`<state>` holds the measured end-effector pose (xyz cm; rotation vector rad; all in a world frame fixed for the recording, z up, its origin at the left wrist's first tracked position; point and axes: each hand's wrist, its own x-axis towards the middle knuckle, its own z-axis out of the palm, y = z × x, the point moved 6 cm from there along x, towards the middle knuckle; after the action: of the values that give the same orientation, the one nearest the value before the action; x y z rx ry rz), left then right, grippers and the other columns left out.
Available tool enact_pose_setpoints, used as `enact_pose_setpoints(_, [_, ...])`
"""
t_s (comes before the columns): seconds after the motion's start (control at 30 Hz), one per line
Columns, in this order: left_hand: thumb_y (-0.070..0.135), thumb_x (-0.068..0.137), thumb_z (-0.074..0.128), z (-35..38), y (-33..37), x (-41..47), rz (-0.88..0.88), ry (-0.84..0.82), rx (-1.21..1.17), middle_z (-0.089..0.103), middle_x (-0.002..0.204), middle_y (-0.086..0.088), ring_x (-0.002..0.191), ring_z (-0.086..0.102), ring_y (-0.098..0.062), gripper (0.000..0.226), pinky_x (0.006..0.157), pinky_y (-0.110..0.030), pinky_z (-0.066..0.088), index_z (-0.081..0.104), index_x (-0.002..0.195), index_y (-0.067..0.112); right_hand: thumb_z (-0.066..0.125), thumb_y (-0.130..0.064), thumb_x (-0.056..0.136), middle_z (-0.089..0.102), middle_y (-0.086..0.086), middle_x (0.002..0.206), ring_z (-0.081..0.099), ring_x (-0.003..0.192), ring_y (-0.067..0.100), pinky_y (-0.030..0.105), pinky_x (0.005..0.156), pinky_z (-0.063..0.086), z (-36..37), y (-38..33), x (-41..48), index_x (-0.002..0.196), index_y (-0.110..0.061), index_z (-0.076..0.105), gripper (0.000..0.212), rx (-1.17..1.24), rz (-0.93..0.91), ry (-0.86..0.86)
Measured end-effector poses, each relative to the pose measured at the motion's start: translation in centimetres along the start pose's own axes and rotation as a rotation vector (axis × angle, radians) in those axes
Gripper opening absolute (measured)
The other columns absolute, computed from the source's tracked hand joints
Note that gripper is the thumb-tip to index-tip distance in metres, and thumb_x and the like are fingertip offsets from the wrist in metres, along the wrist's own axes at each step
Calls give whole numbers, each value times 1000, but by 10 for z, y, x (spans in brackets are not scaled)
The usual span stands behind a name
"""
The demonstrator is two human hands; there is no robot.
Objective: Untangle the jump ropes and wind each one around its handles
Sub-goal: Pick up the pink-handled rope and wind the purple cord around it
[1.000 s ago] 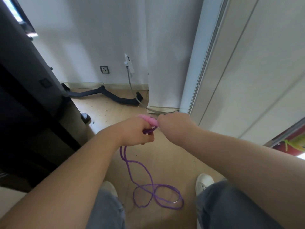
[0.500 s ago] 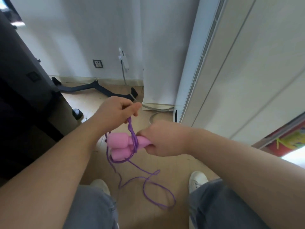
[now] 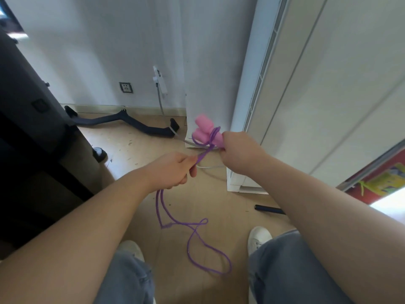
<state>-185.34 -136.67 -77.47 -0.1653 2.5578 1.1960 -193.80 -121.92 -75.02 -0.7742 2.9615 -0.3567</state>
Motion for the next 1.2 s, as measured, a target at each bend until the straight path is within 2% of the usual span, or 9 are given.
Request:
enact_pose_setpoints(0.27, [52,90,62,-11,21,-9,332,35,387,57,50,8,44,46,-5,38,50,-16,38,72,65,25,52,-6,92,57,3,91,54,76,25,34,66,47,47,-22,-18,111,-18,59,24,-422,-230,-339])
enact_pose_setpoints(0.43, [62,81,65,-38,14,-5,379,282,353,54,50,7,47,45,-10,37,52,-23,39,66,55,35,53,-9,90,50,-1,70,55,67,23,27,56,38,52,-56,-42,74,-16,49,18,-353,-515,-475])
enact_pose_setpoints(0.5, [62,85,60,-40,5,-2,329,293,312,50,48,3,45,40,-7,47,53,-26,38,64,57,23,56,-14,89,49,-2,66,49,59,16,25,52,33,41,-64,-49,67,-20,43,27,-220,-532,-483])
enact_pose_setpoints(0.6, [62,88,50,-29,-7,3,167,200,94,48,45,7,41,42,-4,60,50,-23,40,53,58,10,62,-18,88,50,-5,64,47,55,9,23,52,34,23,-71,-59,66,-23,45,29,70,-470,-470])
enact_pose_setpoints(0.67, [35,99,57,-23,-29,9,-30,144,-204,56,55,8,47,52,-4,37,46,-18,45,53,67,17,64,-17,89,54,-5,66,49,55,6,18,52,38,9,-71,-59,71,-20,53,21,233,-408,-393])
enact_pose_setpoints(0.73, [9,101,52,-17,-40,9,-80,55,-252,56,67,8,59,51,-12,32,51,-23,46,56,73,25,62,-15,91,55,-5,67,48,53,1,11,51,39,-6,-66,-51,76,-18,56,17,331,-334,-287])
enact_pose_setpoints(0.9, [55,103,30,-11,-15,4,-29,62,-124,41,57,5,51,32,-12,55,51,-26,33,58,78,14,58,-17,87,48,1,62,47,57,18,24,48,34,-14,-19,-20,66,-14,47,23,195,-75,-66])
enact_pose_setpoints(1.03, [43,105,32,18,9,-5,-13,-36,-9,42,63,6,52,35,-11,39,52,-26,32,60,88,20,62,-20,76,50,3,62,51,58,24,27,49,34,2,9,-7,66,-13,50,17,212,99,-27])
enact_pose_setpoints(1.2, [47,102,42,16,38,-13,232,-9,499,62,71,8,65,57,-6,37,63,-26,44,70,88,28,53,-12,86,49,-2,71,55,72,25,30,63,40,16,5,-9,87,-15,53,3,-59,15,-103])
